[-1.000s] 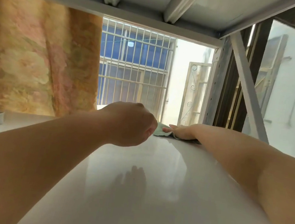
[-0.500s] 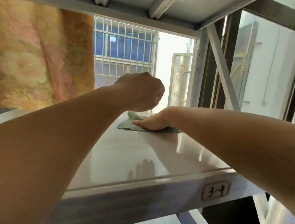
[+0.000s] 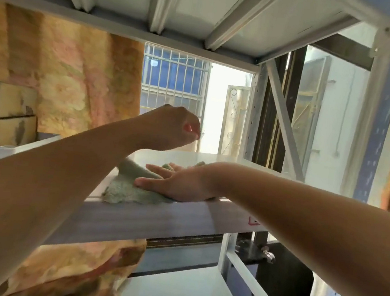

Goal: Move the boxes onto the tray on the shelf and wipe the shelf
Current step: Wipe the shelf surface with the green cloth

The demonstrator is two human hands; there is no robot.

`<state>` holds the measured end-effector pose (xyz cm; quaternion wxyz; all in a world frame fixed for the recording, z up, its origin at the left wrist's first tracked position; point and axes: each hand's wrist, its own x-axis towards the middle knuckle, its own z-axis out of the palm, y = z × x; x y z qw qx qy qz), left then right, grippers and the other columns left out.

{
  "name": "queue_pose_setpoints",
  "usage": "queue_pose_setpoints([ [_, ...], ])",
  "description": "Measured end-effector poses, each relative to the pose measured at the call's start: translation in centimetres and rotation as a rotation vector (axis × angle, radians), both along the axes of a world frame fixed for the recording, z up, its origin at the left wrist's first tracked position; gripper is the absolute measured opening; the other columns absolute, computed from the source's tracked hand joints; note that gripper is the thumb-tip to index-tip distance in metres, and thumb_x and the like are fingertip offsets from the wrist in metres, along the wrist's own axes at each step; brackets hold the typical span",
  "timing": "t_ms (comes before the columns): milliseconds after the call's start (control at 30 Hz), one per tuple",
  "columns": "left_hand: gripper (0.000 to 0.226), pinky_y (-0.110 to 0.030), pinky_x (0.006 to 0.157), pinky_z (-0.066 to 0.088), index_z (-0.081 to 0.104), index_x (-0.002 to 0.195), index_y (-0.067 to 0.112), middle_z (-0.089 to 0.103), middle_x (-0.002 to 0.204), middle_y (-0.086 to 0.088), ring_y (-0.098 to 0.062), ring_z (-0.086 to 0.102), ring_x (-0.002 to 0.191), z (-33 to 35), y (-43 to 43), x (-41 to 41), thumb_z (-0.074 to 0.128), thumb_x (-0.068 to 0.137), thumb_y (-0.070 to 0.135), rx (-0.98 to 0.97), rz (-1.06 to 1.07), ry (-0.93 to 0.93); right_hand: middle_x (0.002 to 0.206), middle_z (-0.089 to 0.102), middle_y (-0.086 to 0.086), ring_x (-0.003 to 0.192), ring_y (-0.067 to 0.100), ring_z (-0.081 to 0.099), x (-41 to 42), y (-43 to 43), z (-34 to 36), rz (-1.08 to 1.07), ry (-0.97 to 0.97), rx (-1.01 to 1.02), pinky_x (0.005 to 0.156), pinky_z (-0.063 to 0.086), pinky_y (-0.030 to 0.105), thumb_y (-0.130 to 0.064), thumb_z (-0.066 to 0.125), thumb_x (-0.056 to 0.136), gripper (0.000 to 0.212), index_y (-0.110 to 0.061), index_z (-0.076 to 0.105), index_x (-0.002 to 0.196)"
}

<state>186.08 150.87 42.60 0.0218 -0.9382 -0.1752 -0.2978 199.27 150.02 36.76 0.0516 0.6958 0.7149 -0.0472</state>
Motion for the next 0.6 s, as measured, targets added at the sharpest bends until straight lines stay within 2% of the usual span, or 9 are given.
queue_pose_setpoints([
  [67, 0.019, -0.007, 0.061, 0.034, 0.065, 0.107, 0.016, 0.059, 0.09, 0.009, -0.007, 0.056, 0.082, -0.3, 0.6, -1.4, 0.052, 0.094, 0.02, -0.071, 0.042, 0.053, 0.161, 0.005, -0.007, 0.148, 0.023, -0.002, -2.6, -3.6, 0.6, -0.008, 0.09, -0.008, 0.113, -0.001, 0.051, -0.085, 0.004, 0.068, 0.097, -0.036, 0.006, 0.151],
  [133, 0.016, -0.014, 0.064, 0.04, 0.063, 0.104, 0.019, 0.062, 0.091, 0.006, -0.011, 0.059, 0.083, -0.8, 1.6, -2.8, 0.05, 0.095, 0.023, -0.183, 0.133, 0.145, 0.161, 0.009, 0.0, 0.148, 0.023, 0.005, -4.1, -6.9, 1.5, -0.038, 0.222, 0.007, 0.115, 0.003, 0.045, -0.069, 0.013, 0.089, 0.072, -0.035, 0.002, 0.152],
  [200, 0.022, -0.023, 0.072, 0.05, 0.062, 0.101, 0.019, 0.066, 0.094, 0.002, -0.015, 0.063, 0.089, -1.1, 2.1, -3.9, 0.048, 0.096, 0.034, -0.428, 0.181, 0.216, 0.158, 0.022, 0.003, 0.144, 0.023, 0.02, -3.7, -8.5, 2.7, -0.077, 0.4, 0.077, 0.114, 0.014, 0.039, -0.049, 0.024, 0.1, 0.055, -0.035, 0.011, 0.151],
  [267, 0.042, -0.029, 0.078, 0.053, 0.064, 0.097, 0.019, 0.067, 0.098, 0.0, -0.018, 0.064, 0.094, -1.5, 2.1, -4.8, 0.046, 0.087, 0.055, -0.549, 0.188, 0.276, 0.154, 0.031, 0.005, 0.14, 0.023, 0.03, -1.7, -8.1, 3.2, -0.123, 0.355, 0.185, 0.112, 0.021, 0.037, -0.03, 0.035, 0.103, 0.047, -0.027, 0.027, 0.149],
  [333, 0.057, -0.027, 0.075, 0.052, 0.07, 0.095, 0.015, 0.069, 0.095, -0.003, -0.016, 0.064, 0.085, -1.7, 1.8, -5.3, 0.048, 0.076, 0.065, -0.499, 0.208, 0.335, 0.151, 0.036, 0.005, 0.137, 0.022, 0.035, 0.0, -7.7, 3.2, -0.191, 0.18, 0.221, 0.111, 0.025, 0.035, -0.016, 0.04, 0.101, 0.044, -0.022, 0.038, 0.145],
  [367, 0.055, -0.026, 0.071, 0.051, 0.072, 0.093, 0.013, 0.07, 0.093, -0.006, -0.014, 0.062, 0.078, -1.9, 1.6, -5.4, 0.054, 0.077, 0.062, -0.468, 0.221, 0.352, 0.149, 0.039, 0.004, 0.134, 0.021, 0.038, 0.9, -7.5, 3.1, -0.219, 0.132, 0.197, 0.11, 0.027, 0.035, -0.012, 0.041, 0.099, 0.044, -0.021, 0.041, 0.143],
  [467, 0.039, -0.026, 0.068, 0.053, 0.074, 0.094, 0.011, 0.07, 0.092, -0.009, -0.014, 0.057, 0.073, -1.9, 1.6, -5.7, 0.066, 0.08, 0.047, -0.481, 0.311, 0.357, 0.134, 0.053, 0.002, 0.12, 0.018, 0.049, 2.5, -7.6, 2.9, -0.228, 0.202, 0.174, 0.105, 0.038, 0.033, -0.015, 0.047, 0.097, 0.033, -0.02, 0.054, 0.129],
  [533, 0.041, -0.025, 0.063, 0.05, 0.072, 0.097, 0.009, 0.062, 0.084, -0.007, -0.016, 0.053, 0.073, -1.8, 1.6, -5.9, 0.068, 0.079, 0.046, -0.538, 0.368, 0.366, 0.115, 0.06, 0.0, 0.108, 0.017, 0.054, 3.2, -7.6, 2.8, -0.212, 0.229, 0.255, 0.094, 0.044, 0.028, -0.018, 0.056, 0.093, 0.017, -0.017, 0.06, 0.11],
  [600, 0.038, -0.025, 0.059, 0.047, 0.072, 0.097, 0.007, 0.058, 0.082, -0.005, -0.018, 0.05, 0.073, -1.6, 1.7, -6.0, 0.071, 0.079, 0.04, -0.598, 0.377, 0.357, 0.095, 0.058, -0.004, 0.095, 0.017, 0.055, 3.8, -7.1, 2.9, -0.199, 0.206, 0.351, 0.083, 0.046, 0.026, -0.02, 0.062, 0.089, 0.005, -0.019, 0.057, 0.088],
])
